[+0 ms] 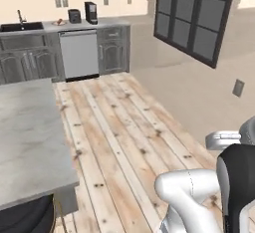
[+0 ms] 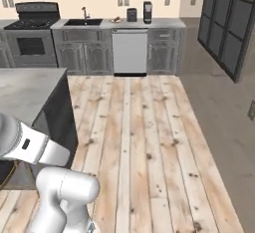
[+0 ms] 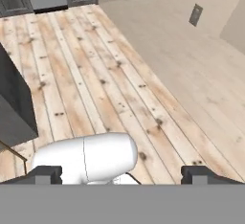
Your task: Place the cold items (broccoli and mushroom) from the fridge in one tupperware on the dining counter. Place the warm items (hot dog and kebab skewer) in the stove area in another tupperware.
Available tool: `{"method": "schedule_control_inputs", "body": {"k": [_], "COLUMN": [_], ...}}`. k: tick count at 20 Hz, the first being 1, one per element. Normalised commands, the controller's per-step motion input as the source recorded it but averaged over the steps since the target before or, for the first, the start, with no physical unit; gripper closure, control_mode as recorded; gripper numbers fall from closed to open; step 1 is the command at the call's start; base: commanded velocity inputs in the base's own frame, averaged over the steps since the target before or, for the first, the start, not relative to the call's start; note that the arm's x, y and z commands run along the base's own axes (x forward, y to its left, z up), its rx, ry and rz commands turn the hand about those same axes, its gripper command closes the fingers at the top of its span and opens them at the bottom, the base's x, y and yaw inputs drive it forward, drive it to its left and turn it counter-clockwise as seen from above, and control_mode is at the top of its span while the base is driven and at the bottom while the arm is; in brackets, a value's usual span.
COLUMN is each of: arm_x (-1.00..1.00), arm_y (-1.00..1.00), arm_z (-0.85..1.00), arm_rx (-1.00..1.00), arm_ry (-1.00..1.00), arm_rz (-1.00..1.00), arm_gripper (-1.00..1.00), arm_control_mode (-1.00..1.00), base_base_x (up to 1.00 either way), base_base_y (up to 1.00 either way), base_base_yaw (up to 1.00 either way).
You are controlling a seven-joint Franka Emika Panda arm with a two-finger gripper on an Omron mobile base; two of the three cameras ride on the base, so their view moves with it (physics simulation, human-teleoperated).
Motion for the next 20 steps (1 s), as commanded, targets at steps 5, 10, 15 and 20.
{"method": "schedule_control_inputs", "body": {"k": [5, 10, 15, 20], "arm_x": [0.0, 0.0, 0.0, 0.0], "arm_y": [0.0, 0.0, 0.0, 0.0], "arm_z": [0.0, 0.0, 0.0, 0.0], "arm_rx": [0.0, 0.0, 0.0, 0.0], "arm_ry": [0.0, 0.0, 0.0, 0.0], "arm_rz": [0.0, 0.0, 0.0, 0.0], "arm_gripper": [-1.0, -1.0, -1.0, -1.0], "arm_control_mode": [1.0, 1.0, 1.0, 1.0], "base_base_x": [1.0, 1.0, 1.0, 1.0], "base_base_y": [-0.62, -0.73, -0.61, -0.26], "base_base_yaw": [0.38, 0.29, 0.11, -0.01]}}
